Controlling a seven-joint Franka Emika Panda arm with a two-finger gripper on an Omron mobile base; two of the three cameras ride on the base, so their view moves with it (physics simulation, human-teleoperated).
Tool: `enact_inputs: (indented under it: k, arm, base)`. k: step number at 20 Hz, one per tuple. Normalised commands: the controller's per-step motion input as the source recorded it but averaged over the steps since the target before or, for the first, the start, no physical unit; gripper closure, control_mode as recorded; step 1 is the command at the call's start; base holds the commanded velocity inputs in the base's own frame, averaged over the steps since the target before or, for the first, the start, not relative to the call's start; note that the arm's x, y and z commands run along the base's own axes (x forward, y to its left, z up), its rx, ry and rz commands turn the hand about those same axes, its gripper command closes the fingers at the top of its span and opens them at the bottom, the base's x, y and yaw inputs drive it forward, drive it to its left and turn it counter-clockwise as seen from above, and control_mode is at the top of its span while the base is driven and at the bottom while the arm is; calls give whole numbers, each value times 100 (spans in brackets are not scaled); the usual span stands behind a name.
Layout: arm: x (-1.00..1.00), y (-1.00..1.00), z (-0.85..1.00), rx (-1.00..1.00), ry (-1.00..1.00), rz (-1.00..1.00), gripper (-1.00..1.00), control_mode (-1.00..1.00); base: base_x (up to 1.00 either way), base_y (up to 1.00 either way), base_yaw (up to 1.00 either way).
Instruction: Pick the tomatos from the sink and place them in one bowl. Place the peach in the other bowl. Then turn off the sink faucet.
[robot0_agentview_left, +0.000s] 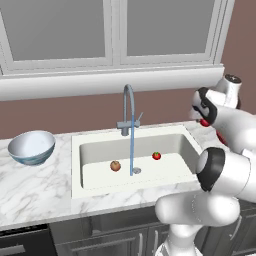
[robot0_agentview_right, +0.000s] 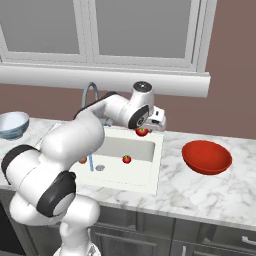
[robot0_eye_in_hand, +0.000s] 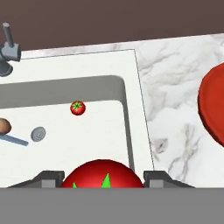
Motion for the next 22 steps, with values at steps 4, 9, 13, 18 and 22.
enact_inputs:
  k: [4,9,13,18,22]
  arm:
    - [0,-71,0,0,0,-3,100,-100]
    - [0,-68,-6,0,0,-1,100,-100]
    - [0,-63,-6,0,0,0,100,-100]
    - [0,-62,-4,0,0,0,100,-100]
    - [0,-54,-5,0,0,0,100,-100]
  base:
    - [0,0,0]
    - [0,0,0]
    - [0,0,0]
    - [0,0,0]
    - [0,0,0]
